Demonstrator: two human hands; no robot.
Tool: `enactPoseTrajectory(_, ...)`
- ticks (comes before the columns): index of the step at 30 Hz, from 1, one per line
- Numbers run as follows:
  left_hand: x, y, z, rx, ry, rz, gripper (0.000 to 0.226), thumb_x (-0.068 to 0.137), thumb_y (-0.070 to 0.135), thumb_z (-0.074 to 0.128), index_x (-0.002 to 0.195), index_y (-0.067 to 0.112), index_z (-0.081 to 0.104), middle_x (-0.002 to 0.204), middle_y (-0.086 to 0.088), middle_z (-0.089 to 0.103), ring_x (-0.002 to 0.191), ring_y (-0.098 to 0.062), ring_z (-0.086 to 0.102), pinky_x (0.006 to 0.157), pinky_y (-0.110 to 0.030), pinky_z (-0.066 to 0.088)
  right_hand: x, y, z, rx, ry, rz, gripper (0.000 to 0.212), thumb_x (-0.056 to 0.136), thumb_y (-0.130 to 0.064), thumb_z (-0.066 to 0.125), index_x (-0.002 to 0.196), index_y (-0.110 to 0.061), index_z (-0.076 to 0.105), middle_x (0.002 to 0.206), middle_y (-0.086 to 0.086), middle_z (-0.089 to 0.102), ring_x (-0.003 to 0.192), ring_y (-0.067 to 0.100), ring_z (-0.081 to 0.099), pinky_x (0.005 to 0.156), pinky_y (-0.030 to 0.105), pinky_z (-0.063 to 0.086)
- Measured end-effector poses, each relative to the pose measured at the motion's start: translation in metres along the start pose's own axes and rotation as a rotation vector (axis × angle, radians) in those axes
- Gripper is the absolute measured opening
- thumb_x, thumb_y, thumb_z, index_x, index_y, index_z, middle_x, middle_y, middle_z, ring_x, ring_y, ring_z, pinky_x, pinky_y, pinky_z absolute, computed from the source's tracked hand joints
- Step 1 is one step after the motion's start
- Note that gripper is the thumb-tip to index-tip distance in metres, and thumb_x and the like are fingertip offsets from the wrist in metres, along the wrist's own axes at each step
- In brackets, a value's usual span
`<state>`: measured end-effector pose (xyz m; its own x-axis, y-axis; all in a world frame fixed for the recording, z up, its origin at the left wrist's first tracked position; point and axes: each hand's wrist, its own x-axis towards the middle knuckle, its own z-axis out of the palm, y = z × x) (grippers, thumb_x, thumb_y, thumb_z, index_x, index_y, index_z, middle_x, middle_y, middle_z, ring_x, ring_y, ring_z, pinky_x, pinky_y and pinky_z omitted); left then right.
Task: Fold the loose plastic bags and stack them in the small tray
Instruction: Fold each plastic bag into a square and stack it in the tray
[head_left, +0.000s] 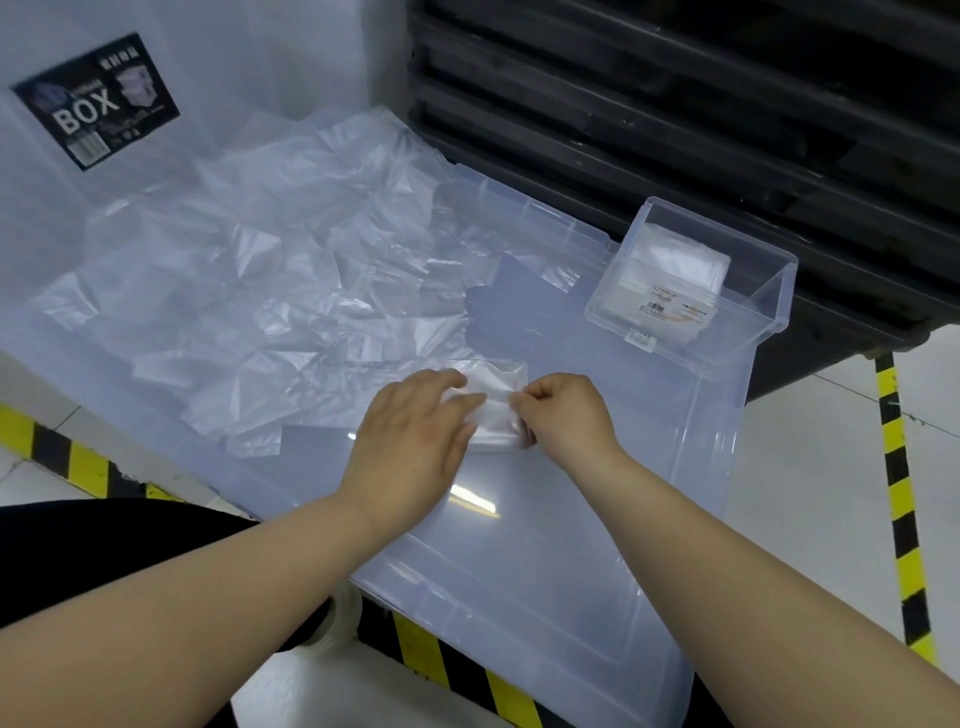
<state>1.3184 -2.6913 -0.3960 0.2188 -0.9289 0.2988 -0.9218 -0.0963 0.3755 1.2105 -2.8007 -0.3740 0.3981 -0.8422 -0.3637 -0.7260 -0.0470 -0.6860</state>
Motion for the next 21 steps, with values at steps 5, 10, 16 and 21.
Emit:
enactPoseTrajectory(5,0.011,0.014,0.001,0.117,-0.338,-0.007,0.058,0.092,0.034,0.017,0.128,0.007,0.053,0.136,-0.009,0.051,0.127,-0.019,0.046,0.105,-0.030,0.015,0.003,-0.003,0.000,-0.039,0.018,-0.012,0.024,0.088,-0.018,0.056,0.075,0.002,0.062,0.068,0.012,0.056,0.069,0.025,0.054,0.065,0.027,0.042)
enactPoseTrajectory(10,0.014,0.018,0.007,0.183,-0.479,-0.125,0.054,0.102,0.031,0.015,0.147,0.016,-0.010,0.155,0.002,-0.016,0.141,-0.010,-0.016,0.109,-0.028,-0.018,-0.003,-0.003,0.003,-0.125,0.141,-0.091,0.028,0.091,-0.021,0.053,0.116,-0.007,0.049,0.105,0.006,0.056,0.099,0.024,0.056,0.078,0.027,0.040)
enactPoseTrajectory(16,0.018,0.015,0.002,0.240,-0.578,-0.167,0.060,0.100,0.040,0.014,0.146,0.012,-0.014,0.154,0.000,-0.019,0.140,-0.011,-0.019,0.110,-0.032,-0.019,-0.006,0.013,0.020,-0.626,0.244,-0.644,0.045,0.075,-0.017,0.036,0.103,-0.002,0.067,0.112,0.016,0.066,0.103,0.036,0.063,0.079,0.049,0.051)
enactPoseTrajectory(21,0.019,0.013,0.000,0.240,-0.614,-0.160,0.061,0.100,0.041,0.013,0.145,0.012,-0.015,0.154,0.000,-0.020,0.140,-0.011,-0.021,0.109,-0.033,-0.020,-0.005,0.016,0.013,-0.776,-0.037,-0.527,0.071,0.085,-0.041,-0.004,0.148,-0.014,0.016,0.156,0.002,0.007,0.144,0.020,0.002,0.113,0.033,-0.007)
